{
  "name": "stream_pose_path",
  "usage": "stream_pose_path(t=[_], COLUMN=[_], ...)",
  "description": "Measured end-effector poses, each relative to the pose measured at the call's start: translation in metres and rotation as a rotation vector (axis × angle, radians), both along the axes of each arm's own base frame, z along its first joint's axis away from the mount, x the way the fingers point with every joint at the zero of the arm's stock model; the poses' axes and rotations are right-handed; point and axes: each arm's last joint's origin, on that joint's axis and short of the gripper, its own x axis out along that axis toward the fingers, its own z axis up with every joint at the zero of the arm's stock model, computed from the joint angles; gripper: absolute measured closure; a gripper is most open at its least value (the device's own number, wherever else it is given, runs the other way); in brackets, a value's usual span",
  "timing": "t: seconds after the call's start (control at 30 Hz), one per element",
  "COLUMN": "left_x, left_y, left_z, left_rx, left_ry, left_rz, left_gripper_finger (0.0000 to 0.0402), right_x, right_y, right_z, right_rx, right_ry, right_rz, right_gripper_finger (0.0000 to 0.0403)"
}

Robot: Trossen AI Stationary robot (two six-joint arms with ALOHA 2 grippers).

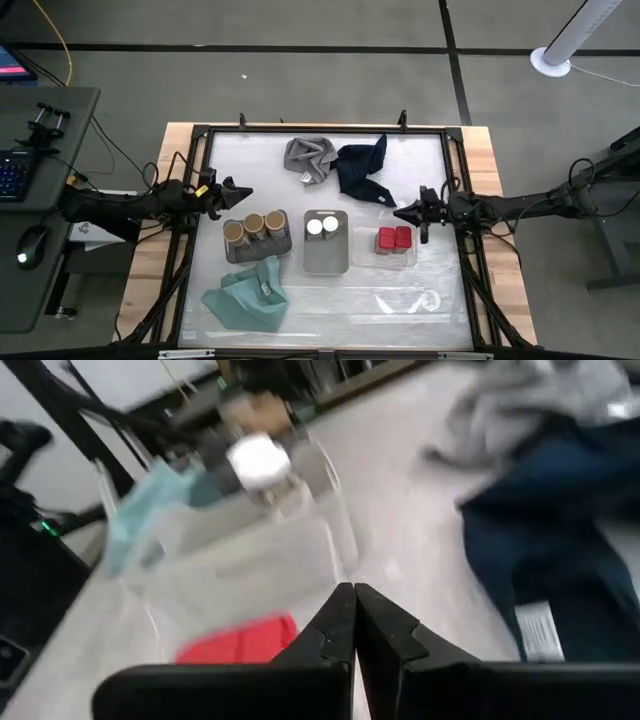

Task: Sort spices by type
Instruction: Return to Home Position

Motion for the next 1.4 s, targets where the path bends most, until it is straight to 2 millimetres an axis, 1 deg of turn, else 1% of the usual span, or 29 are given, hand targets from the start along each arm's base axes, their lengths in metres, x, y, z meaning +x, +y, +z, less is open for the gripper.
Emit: stream_pose_path(t=[0.1,0.33,0.6,0.7,0.77,1.4], left_x=[0.0,-0.001,-0.017,-0.017,-0.017,-0.017], left_y=[0.0,0.0,0.001,0.002,0.001,0.001], left_z=[0.0,0.0,0.005,0.006,0.008,0.006], left_rx=[0.0,0.0,0.001,-0.001,-0.001,-0.001], left_ry=[0.0,0.0,-0.082,-0.099,-0.111,-0.091], left_rz=[0.0,0.0,0.012,0.028,0.026,0.024], left_gripper_finger=[0.0402,0.0402,0.0402,0.0402,0.0402,0.0402], right_x=[-0.001,-0.002,-0.013,-0.019,-0.019,-0.018], right_y=[0.0,0.0,-0.001,-0.001,-0.001,-0.001], right_z=[-0.005,-0.004,0.017,0.025,0.028,0.023], right_rx=[0.028,0.038,0.052,0.058,0.059,0.057], right_ry=[0.054,0.04,-0.194,-0.29,-0.332,-0.282], right_rz=[-0.006,-0.003,0.004,0.006,0.004,0.004], right_gripper_finger=[0.0402,0.0402,0.0402,0.0402,0.0402,0.0402])
